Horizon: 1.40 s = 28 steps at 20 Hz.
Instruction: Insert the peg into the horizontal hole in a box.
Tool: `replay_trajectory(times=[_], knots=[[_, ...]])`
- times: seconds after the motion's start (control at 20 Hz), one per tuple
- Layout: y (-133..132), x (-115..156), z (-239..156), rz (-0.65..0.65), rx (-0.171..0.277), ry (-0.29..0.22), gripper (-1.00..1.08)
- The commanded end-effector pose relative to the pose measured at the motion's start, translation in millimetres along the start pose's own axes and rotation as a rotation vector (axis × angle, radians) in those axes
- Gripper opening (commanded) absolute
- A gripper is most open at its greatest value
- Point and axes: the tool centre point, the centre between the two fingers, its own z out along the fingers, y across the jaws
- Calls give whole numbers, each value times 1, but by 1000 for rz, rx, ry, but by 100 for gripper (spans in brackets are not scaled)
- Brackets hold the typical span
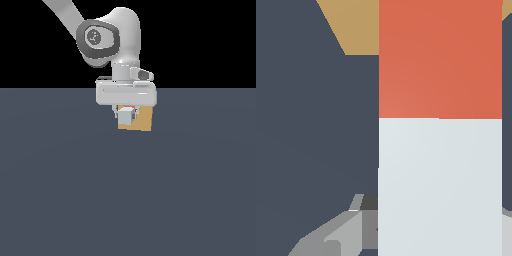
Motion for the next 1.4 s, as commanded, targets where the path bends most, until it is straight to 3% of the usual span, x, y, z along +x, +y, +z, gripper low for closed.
replay_trajectory(times=[0.0, 0.8, 1.35], knots=[[3, 3, -3, 6, -3, 1, -100], [4, 8, -3, 4, -2, 1, -100], [4, 70, -4, 5, -4, 3, -100]])
